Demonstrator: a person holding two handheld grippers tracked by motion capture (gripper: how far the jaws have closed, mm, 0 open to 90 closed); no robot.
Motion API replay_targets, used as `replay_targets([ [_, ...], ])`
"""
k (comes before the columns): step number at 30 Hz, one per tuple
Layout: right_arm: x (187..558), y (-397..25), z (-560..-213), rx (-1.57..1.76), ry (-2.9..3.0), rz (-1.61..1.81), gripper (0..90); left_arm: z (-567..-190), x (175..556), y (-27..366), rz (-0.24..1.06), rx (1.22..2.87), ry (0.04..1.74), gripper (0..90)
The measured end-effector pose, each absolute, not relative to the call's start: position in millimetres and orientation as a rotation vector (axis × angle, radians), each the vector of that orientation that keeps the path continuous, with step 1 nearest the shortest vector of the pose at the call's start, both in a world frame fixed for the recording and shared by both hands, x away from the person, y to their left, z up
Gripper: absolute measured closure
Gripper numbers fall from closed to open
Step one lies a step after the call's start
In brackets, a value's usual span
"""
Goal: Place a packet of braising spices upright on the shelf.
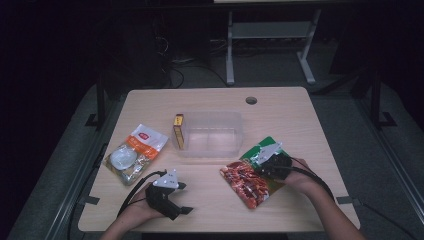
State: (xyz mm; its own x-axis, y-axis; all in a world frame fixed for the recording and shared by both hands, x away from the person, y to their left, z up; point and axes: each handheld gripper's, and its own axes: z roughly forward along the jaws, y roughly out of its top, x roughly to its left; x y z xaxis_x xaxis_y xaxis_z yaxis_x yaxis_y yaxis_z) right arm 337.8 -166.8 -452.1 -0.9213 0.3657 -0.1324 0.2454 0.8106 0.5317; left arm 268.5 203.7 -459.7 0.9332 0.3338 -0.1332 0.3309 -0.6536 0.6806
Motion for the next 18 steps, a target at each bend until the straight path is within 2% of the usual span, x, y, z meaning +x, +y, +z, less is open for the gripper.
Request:
replay_targets([
  [3,345.1,-179.4,-448.6,0.572,2.743,0.814,90.0,-458.5,267.1,204.5,0.010,2.322,0.467,14.1],
  [11,372.4,-247.3,-447.7,0.891,2.557,0.785,90.0,-460.0,269.8,206.3,0.002,2.324,0.474,14.1],
  [18,382.6,-256.7,-458.5,0.946,2.551,0.814,90.0,-461.0,269.8,204.4,0.001,2.327,0.476,14.1],
])
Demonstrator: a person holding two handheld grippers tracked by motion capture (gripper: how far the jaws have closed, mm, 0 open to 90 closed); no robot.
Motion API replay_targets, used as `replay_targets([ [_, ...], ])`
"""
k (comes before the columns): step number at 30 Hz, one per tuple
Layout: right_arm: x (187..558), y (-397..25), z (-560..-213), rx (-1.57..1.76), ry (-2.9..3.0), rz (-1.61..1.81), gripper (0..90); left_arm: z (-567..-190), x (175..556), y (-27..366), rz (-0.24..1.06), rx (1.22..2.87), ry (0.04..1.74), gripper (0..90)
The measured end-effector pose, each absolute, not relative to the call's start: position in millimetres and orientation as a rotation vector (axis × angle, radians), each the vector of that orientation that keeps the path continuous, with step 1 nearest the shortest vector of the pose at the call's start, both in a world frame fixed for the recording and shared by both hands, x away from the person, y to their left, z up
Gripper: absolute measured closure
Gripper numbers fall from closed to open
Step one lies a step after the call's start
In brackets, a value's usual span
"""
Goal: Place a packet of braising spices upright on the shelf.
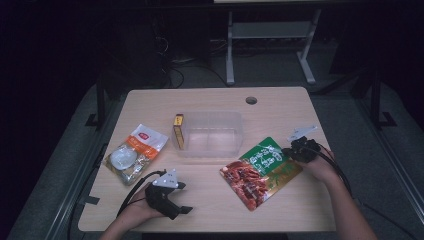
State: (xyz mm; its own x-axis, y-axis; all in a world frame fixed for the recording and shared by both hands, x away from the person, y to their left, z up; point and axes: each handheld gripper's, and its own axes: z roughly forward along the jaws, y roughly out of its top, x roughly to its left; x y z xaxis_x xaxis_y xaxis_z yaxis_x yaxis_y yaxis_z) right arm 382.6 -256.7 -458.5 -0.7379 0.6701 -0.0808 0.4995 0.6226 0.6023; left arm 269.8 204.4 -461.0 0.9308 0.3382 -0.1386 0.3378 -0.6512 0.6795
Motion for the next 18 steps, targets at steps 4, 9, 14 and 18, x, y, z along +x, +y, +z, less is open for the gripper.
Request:
replay_targets([
  [4,384.2,-253.6,-461.1,0.939,2.565,0.834,90.0,-461.5,269.3,204.0,-0.005,2.331,0.470,14.1],
  [9,383.0,-250.9,-461.3,0.939,2.577,0.834,90.0,-461.3,269.4,204.3,-0.004,2.331,0.469,14.1],
  [14,375.8,-247.5,-460.4,0.923,2.617,0.849,90.0,-460.7,268.9,205.0,0.003,2.326,0.477,14.1],
  [18,366.4,-241.5,-458.5,0.893,2.653,0.829,90.0,-459.5,268.9,206.8,0.013,2.317,0.483,14.1],
])
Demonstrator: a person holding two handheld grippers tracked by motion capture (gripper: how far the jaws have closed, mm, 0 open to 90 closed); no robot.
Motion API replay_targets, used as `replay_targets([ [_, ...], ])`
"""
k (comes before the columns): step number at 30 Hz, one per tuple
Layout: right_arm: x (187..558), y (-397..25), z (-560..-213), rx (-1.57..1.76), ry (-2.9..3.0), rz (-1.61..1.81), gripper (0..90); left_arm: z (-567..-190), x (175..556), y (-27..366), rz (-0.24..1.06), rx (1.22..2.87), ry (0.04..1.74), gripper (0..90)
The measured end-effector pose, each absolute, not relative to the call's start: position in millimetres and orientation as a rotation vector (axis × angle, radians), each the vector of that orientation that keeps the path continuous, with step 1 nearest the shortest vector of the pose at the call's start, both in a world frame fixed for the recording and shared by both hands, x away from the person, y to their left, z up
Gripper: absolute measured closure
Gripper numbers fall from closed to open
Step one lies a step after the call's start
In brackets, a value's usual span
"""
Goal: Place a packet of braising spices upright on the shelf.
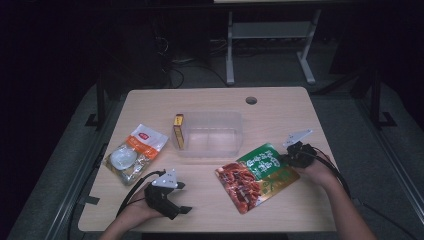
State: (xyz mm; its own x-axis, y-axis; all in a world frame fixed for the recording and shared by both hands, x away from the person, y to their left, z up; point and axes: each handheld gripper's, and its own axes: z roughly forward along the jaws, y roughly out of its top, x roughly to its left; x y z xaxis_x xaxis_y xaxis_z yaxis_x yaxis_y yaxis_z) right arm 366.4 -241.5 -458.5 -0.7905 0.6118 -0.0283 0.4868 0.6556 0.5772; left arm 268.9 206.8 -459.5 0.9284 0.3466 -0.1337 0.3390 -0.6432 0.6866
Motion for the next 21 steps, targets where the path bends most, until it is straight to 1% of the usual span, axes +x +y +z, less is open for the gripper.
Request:
replay_targets([
  [7,353.4,-216.8,-457.3,0.811,2.721,0.854,90.0,-456.7,268.5,209.1,0.034,2.318,0.474,14.1],
  [21,324.7,-151.2,-457.4,0.472,2.866,0.907,90.0,-455.0,269.6,212.5,0.050,2.308,0.491,14.1],
])
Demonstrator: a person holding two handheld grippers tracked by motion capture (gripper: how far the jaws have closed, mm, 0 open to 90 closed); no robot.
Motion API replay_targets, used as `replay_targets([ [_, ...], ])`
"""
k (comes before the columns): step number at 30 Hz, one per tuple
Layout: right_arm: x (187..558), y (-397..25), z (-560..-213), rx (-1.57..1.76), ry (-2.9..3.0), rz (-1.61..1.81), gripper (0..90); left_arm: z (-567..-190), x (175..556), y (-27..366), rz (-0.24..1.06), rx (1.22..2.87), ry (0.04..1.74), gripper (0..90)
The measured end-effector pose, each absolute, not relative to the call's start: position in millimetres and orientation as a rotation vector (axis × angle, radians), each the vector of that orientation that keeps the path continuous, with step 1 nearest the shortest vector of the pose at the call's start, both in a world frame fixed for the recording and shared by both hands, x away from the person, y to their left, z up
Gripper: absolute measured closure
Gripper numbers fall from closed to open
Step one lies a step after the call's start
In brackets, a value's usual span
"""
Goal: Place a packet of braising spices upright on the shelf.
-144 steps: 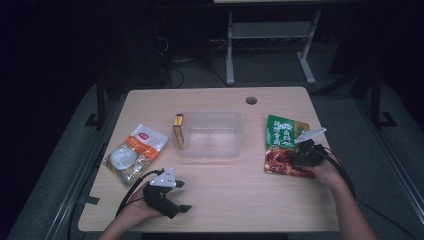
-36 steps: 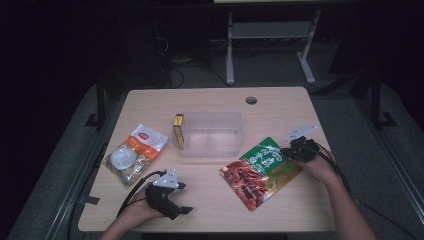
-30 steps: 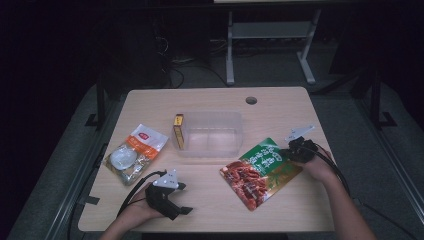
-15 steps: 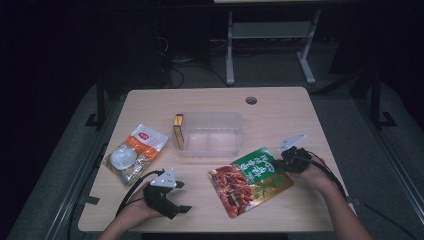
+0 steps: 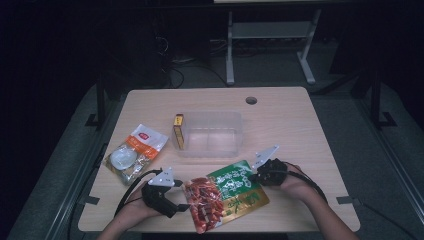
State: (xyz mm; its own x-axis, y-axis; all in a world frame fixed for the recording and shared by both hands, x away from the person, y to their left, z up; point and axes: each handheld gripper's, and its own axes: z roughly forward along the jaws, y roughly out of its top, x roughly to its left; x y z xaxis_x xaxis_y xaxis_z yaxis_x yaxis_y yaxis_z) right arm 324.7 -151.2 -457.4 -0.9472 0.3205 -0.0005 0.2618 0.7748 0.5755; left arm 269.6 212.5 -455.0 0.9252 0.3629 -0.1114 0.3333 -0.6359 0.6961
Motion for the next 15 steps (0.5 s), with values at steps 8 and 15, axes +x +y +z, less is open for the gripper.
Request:
replay_targets([
  [8,317.2,-144.7,-451.0,0.451,2.823,0.962,89.3,-453.8,269.9,210.1,0.056,2.301,0.490,14.1],
  [15,301.5,-175.3,-439.0,0.671,2.713,1.028,60.4,-452.3,273.4,202.2,0.088,2.305,0.498,14.1],
])
